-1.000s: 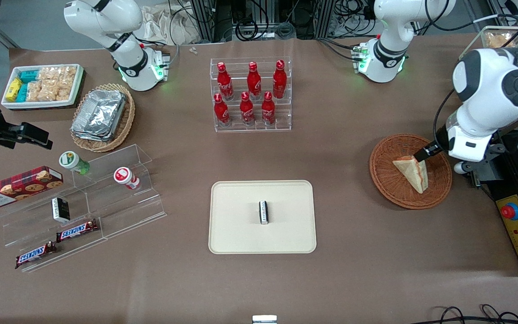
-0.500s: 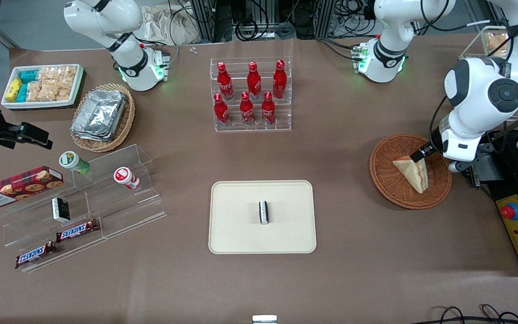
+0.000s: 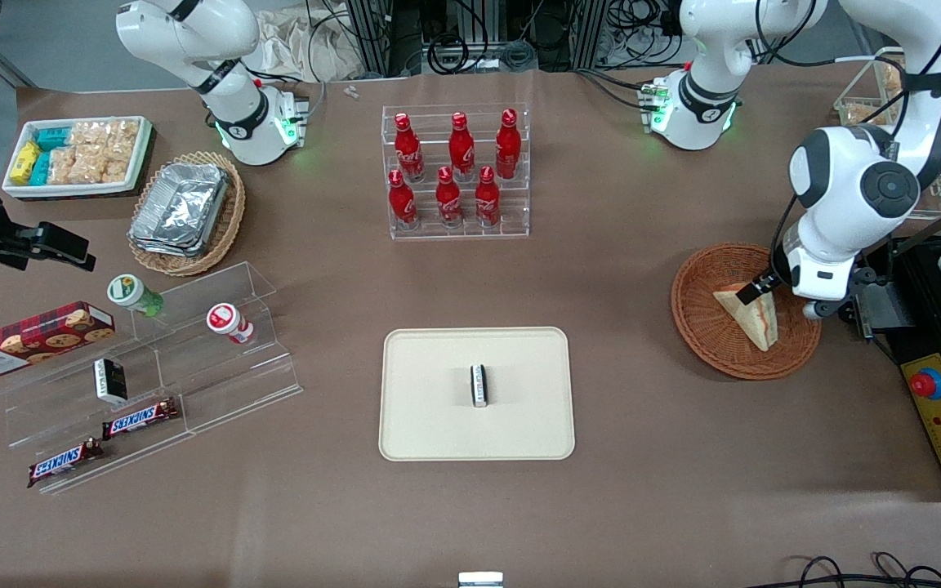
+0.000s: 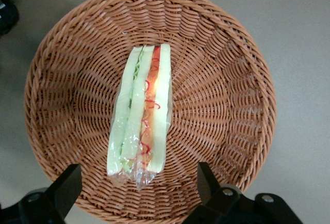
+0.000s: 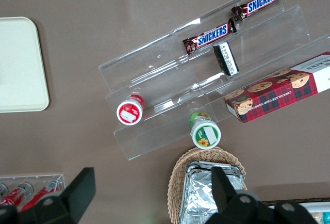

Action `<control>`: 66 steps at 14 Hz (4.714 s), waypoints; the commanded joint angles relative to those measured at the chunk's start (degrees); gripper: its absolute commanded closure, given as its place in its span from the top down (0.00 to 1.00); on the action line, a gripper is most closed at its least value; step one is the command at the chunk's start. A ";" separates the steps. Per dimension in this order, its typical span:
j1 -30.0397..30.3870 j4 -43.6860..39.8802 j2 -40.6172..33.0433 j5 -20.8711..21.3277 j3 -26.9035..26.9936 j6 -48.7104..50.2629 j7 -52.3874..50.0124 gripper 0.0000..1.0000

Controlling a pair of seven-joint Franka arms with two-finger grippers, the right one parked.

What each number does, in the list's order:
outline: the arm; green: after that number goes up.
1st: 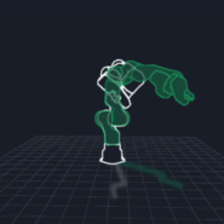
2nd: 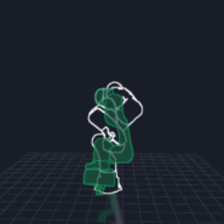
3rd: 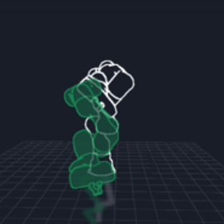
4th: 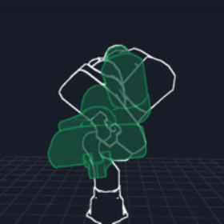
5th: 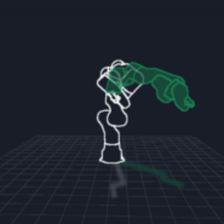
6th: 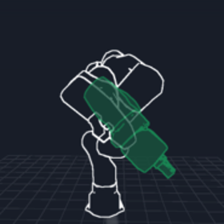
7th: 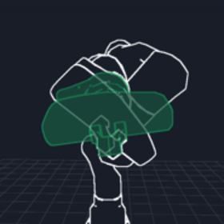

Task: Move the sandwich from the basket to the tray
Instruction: 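Lower the open left gripper around the sandwich and close it, then lift the sandwich out of the basket and carry it toward the beige tray, then lower the sandwich onto the tray beside the black packet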

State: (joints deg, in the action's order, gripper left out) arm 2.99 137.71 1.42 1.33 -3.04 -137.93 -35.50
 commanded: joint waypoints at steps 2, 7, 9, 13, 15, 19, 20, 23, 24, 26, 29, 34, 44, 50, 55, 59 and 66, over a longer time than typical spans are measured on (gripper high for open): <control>0.53 1.50 0.59 0.78 -0.39 -2.87 -2.03 0.99; 0.53 2.82 3.41 0.87 0.84 -8.13 -2.03 0.99; 0.53 3.00 3.85 0.87 0.93 -8.41 -2.03 0.64; 0.53 3.00 3.94 0.87 1.02 -8.41 -1.86 0.00; 0.44 2.83 4.11 0.87 1.02 -8.41 -1.86 0.00; 0.44 1.77 1.50 0.96 1.02 -6.40 -1.25 0.00; 0.44 0.29 -0.17 1.39 1.02 -2.99 -0.63 0.00; 0.09 -13.99 -0.90 1.92 0.67 15.25 0.69 0.00; -0.17 -19.71 -0.46 2.01 0.58 22.20 0.78 0.00; -0.52 -28.78 -0.10 2.01 -0.47 30.40 2.35 0.00; -1.05 -43.01 2.52 1.40 -2.57 41.47 8.23 0.00; -1.41 -57.47 10.87 1.48 -15.74 50.22 5.73 0.00; -8.60 -58.00 33.89 17.98 -32.91 35.91 -6.15 0.00; -8.88 -58.26 43.57 22.56 -32.73 23.94 -5.99 0.00; -9.14 -58.35 45.16 24.34 -30.80 21.14 -7.04 0.00; -11.59 -60.71 48.06 24.34 -28.78 17.96 -8.35 0.00; -12.83 -61.16 48.85 24.34 -27.28 15.24 -13.19 1.00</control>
State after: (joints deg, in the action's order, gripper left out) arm -8.51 78.53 49.35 24.31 -30.97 -122.21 -46.23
